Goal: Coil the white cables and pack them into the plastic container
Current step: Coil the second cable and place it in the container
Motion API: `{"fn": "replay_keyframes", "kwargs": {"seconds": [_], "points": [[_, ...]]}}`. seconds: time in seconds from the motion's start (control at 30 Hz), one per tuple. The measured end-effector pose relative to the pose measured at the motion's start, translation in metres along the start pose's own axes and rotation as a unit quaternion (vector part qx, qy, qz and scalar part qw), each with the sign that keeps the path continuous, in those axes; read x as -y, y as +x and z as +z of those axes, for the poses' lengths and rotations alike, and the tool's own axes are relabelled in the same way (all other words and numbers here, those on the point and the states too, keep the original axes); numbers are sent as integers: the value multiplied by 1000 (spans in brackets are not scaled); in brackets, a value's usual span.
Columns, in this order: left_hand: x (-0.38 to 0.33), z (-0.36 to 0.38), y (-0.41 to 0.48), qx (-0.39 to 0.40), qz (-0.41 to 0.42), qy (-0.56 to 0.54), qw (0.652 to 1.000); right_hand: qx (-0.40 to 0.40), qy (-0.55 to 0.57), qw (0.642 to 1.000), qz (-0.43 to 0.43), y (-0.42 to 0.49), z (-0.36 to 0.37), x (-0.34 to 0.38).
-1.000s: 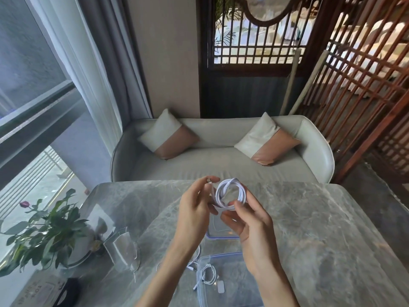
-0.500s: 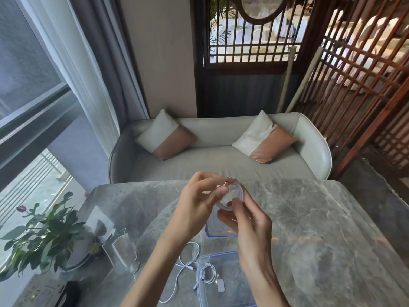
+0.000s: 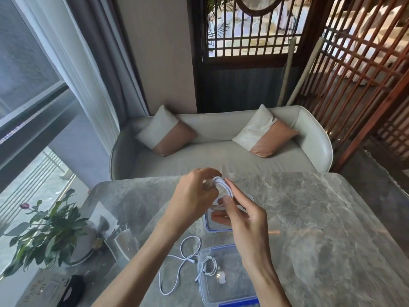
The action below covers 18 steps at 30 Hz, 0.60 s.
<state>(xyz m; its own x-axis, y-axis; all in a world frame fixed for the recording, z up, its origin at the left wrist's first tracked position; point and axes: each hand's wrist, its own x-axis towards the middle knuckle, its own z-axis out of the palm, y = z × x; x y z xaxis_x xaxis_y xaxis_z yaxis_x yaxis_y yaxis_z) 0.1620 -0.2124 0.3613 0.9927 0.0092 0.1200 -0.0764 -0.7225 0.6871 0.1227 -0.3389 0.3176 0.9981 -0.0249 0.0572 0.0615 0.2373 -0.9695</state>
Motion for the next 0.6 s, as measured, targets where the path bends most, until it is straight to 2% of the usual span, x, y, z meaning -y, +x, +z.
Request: {"fn": "replay_keyframes", "kwargs": {"seconds": [0.07,0.13,0.2,0.27,0.4,0.6], "points": [[3,3,-2,4,-6,-7,1000,4,18,1000,19,0,0,-2],[10,2,-1,80,-31,-142,986,11,53,997,57,1,-4,-3],[19,-3,-2,143,-82,-324,932,11,99,990,97,5,-14,-3],[30,-6,-6,150,-123,-404,894,-14,140,983,122,9,-24,-3],[34,6,-18,162,-116,-385,901,-35,130,983,126,14,-29,-6],[16,21,-21,109,-98,-350,925,-23,64,993,99,10,-17,-9]]}}
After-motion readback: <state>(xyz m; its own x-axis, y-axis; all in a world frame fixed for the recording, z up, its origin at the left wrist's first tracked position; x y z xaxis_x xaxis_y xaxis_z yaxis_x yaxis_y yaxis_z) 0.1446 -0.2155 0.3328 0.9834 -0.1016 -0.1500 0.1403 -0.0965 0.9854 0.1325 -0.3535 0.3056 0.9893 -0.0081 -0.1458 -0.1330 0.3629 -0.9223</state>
